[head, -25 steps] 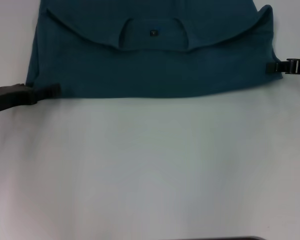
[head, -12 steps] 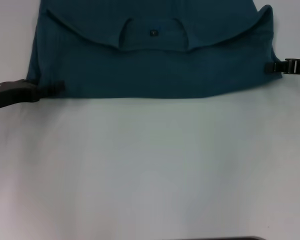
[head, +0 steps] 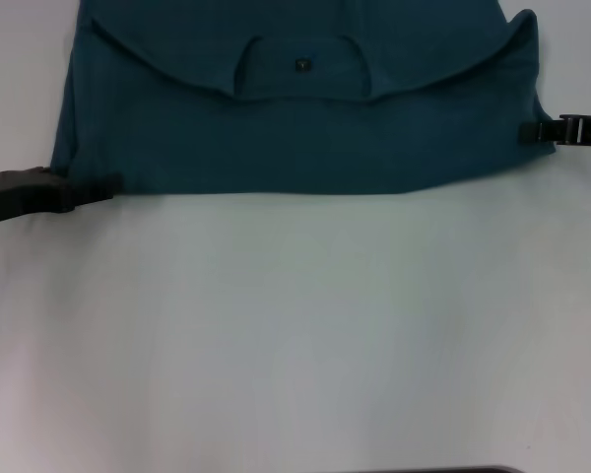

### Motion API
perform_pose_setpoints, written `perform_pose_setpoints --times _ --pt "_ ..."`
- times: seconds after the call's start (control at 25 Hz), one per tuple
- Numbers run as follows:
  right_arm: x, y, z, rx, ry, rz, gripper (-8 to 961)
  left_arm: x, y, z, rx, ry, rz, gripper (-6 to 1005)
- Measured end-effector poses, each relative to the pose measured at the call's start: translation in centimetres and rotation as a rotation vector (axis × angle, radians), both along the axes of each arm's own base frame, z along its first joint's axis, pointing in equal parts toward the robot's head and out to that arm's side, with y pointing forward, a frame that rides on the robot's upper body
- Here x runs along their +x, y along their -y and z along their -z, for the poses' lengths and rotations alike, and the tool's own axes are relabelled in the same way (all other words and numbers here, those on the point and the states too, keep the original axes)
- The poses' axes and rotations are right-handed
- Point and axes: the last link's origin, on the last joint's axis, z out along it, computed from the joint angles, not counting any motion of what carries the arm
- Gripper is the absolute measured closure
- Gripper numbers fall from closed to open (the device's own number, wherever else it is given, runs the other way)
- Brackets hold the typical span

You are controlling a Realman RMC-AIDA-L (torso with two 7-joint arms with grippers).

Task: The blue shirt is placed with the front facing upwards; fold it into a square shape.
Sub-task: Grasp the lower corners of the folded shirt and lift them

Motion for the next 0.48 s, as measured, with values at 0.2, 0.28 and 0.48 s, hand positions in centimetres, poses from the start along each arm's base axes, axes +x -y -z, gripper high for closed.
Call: perform_pose_setpoints --times 0.2,0.28,0.48 --pt "-0.03 0.01 0.07 -0.001 -0.001 0.000 917 0.49 0.01 -0.06 -0.014 0.006 0.024 177" --pt "-0.03 0.02 0.07 0.000 -0.002 0.000 918 0.70 -0.03 -0.06 -0.019 0.010 0.033 185" --pt "0.00 0.04 0.07 0.000 -0.002 0.000 918 0.73 -0.10 -0.13 -0.018 0.007 0.035 203"
